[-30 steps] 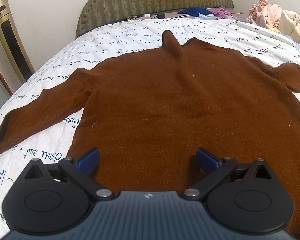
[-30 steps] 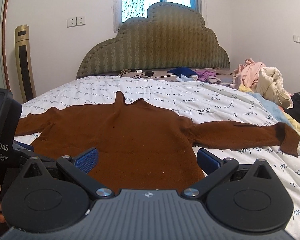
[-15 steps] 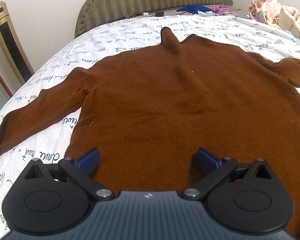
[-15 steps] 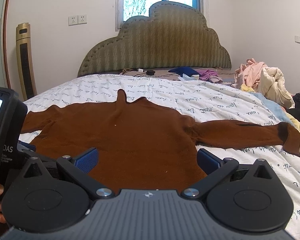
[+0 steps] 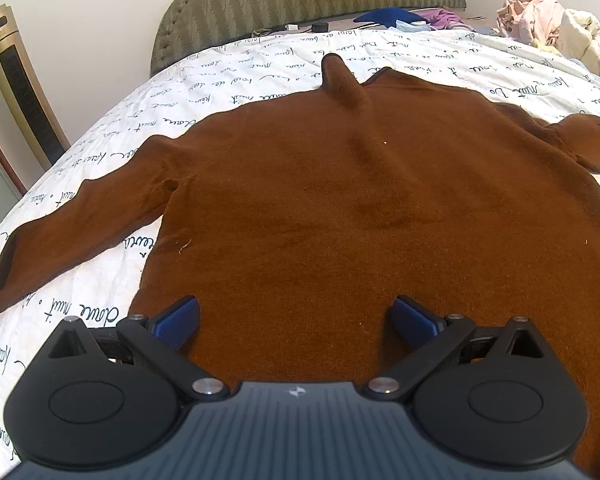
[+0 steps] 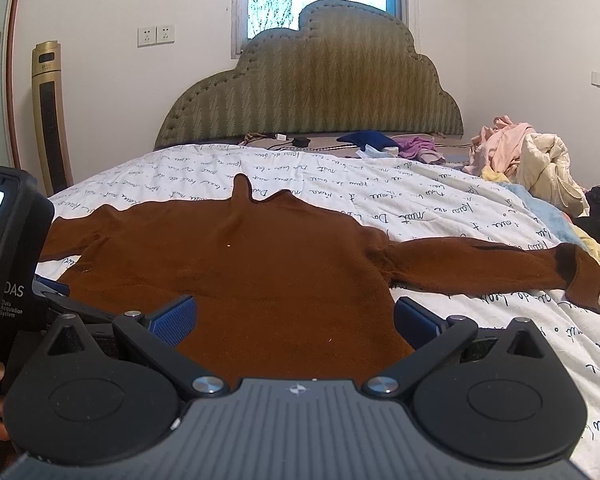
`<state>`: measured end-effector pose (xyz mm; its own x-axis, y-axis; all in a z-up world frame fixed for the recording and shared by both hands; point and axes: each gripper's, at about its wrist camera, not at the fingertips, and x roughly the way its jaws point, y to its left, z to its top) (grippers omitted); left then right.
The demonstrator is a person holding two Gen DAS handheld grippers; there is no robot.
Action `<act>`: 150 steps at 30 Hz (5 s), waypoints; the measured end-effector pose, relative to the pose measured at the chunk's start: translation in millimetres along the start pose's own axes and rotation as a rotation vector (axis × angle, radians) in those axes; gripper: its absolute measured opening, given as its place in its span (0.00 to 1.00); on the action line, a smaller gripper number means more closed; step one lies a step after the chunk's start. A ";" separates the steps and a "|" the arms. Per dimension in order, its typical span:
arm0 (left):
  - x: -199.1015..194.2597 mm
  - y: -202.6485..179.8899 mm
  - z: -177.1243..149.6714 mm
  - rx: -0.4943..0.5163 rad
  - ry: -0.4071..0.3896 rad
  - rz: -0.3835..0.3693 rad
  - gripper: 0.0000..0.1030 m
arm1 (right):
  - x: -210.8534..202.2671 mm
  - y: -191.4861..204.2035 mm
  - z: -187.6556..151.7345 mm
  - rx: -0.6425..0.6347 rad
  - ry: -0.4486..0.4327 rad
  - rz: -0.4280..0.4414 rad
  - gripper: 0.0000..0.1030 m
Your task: Fold small clothes
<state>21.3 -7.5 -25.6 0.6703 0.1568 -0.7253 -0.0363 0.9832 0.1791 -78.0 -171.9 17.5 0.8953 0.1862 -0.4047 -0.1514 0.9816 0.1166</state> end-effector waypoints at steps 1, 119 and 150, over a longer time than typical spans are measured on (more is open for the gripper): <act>0.0 -0.1 0.2 0.001 0.000 0.001 1.00 | -0.2 -0.6 0.0 0.001 -0.001 -0.001 1.00; 15.3 16.9 28.2 0.016 -0.044 -0.026 1.00 | 157.0 -58.3 99.0 0.043 -0.034 -0.049 0.11; 10.6 49.6 15.8 -0.045 -0.027 -0.001 1.00 | 215.9 89.4 115.3 -0.057 0.029 0.192 0.11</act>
<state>38.3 41.5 -13.9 0.6903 0.1540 -0.7069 -0.0683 0.9866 0.1483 150.1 -48.9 45.2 0.8355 0.3703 -0.4061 -0.3423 0.9287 0.1425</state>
